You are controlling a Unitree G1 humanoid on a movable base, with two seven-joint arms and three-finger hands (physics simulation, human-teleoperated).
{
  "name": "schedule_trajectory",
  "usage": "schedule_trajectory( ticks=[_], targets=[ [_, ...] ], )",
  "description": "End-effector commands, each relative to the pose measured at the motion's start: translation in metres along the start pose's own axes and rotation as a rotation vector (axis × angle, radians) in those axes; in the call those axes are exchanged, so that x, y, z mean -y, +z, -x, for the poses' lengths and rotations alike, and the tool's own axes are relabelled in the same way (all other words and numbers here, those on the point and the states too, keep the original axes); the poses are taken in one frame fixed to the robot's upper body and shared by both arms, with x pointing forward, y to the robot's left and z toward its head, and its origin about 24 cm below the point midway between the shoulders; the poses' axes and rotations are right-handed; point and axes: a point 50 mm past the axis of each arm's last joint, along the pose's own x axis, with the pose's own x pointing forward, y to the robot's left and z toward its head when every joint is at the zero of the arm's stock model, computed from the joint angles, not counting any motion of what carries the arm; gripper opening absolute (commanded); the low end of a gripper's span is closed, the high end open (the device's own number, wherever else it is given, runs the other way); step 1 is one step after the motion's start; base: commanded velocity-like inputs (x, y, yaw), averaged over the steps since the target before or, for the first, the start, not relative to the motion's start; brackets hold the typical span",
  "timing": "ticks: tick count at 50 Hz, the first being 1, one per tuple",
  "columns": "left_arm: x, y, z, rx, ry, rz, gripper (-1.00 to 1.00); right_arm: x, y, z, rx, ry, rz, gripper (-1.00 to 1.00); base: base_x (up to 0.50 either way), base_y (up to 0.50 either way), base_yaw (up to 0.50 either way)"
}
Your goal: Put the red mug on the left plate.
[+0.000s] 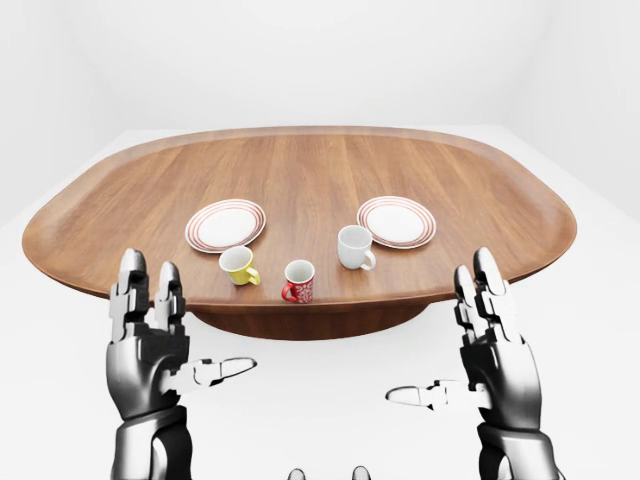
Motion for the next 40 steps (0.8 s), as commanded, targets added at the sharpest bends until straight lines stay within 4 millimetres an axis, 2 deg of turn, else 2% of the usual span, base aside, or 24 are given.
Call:
schedule_trajectory(
  ticks=[1,5,40],
  targets=[
    [0.0008,0.0027,0.0035,0.003,-0.010,0.014,1.00,-0.0001,0.0030,0.0016,0.006,-0.002,-0.003,1.00,0.00,0.00,0.00],
    [0.0017,0.0023,0.0039,0.000,-0.016,0.014,1.00,-0.0002,0.0031,-0.0008,0.016,-0.011,0.011,1.00,0.00,0.00,0.00],
    [0.0073,0.0003,0.0056,-0.017,-0.054,0.018,1.00,-0.0013,-0.0020,-0.0054,-0.012,-0.007,0.030,1.00,0.00,0.50,0.00]
  ],
)
